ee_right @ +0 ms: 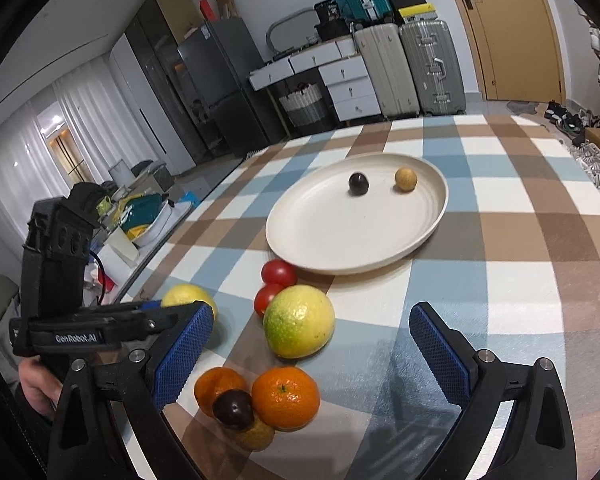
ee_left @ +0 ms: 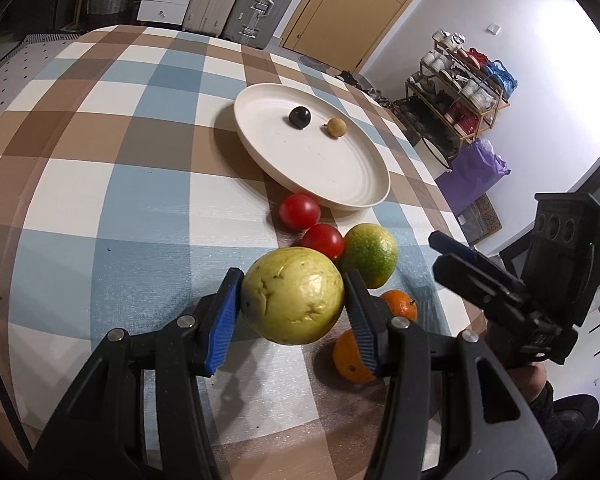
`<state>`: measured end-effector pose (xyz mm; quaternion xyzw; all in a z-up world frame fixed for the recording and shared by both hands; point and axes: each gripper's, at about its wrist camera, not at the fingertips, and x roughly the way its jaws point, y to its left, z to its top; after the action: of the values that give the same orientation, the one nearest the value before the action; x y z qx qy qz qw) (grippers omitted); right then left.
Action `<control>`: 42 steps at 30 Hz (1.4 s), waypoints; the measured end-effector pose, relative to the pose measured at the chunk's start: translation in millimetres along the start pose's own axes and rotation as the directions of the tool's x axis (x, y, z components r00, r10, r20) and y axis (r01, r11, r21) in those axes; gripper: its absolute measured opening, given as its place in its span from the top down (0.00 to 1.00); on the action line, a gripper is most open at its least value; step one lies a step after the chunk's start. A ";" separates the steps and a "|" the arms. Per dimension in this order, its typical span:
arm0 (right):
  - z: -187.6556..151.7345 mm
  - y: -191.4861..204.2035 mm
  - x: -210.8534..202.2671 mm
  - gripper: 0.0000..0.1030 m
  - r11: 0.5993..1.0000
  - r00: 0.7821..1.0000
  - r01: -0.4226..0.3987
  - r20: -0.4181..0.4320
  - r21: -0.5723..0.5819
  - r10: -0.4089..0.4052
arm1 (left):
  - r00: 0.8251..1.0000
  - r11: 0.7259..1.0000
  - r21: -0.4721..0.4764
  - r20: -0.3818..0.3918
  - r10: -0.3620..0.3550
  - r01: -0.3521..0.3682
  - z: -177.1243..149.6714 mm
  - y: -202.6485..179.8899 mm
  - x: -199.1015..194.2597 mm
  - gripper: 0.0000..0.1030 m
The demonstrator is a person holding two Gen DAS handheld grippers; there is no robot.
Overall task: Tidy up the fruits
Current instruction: 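Grasp the yellow pomelo with the left tool while the right tool grasps the green citrus, then carry pomelo and green citrus over the plate and release them onto it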
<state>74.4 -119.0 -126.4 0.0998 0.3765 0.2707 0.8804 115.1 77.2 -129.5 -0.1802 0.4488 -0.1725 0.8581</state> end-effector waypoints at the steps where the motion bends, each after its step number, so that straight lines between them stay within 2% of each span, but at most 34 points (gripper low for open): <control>1: -0.7 0.2 3.2 0.03 1.000 1.000 -0.001 -0.010 -0.001 0.001 | 1.000 1.000 -0.002 0.000 -0.002 0.002 -0.3 1.2 -0.4 0.53; 8: -4.1 0.6 25.1 0.03 1.000 0.997 -0.001 -0.083 0.002 0.001 | 1.000 0.999 -0.029 -0.010 -0.020 0.020 -1.7 7.9 2.4 0.53; 21: -5.1 1.9 45.1 0.05 0.999 0.991 -0.035 -0.131 -0.009 0.034 | 1.000 0.999 -0.030 -0.004 -0.023 0.022 2.7 7.8 3.7 0.53; 27: -4.3 3.1 51.5 0.22 0.999 0.987 -0.053 -0.154 -0.008 0.051 | 1.000 0.999 -0.030 -0.003 -0.019 0.019 3.5 7.7 4.1 0.53; 29: -5.3 2.1 53.7 0.41 0.998 0.983 -0.069 -0.168 -0.003 0.068 | 1.000 0.999 -0.030 -0.004 -0.020 0.020 4.1 7.3 4.1 0.53; 31: -5.6 -1.6 54.3 0.50 0.997 0.982 -0.081 -0.170 0.015 0.082 | 1.000 0.999 -0.029 -0.002 -0.017 0.017 4.3 7.6 4.1 0.53; 34: -5.6 -5.3 53.8 0.51 0.994 0.980 -0.102 -0.167 0.041 0.108 | 1.000 0.999 -0.029 0.000 -0.014 0.014 8.1 6.8 3.8 0.53; 42: -5.3 -5.2 39.5 0.51 0.993 0.985 -0.110 -0.126 0.045 0.115 | 1.000 1.000 -0.014 0.015 0.001 -0.001 19.2 2.0 -2.5 0.53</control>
<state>95.2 -101.6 -156.2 0.1199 0.4309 0.3187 0.8357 130.0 83.1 -118.4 -0.1873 0.4435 -0.1673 0.8604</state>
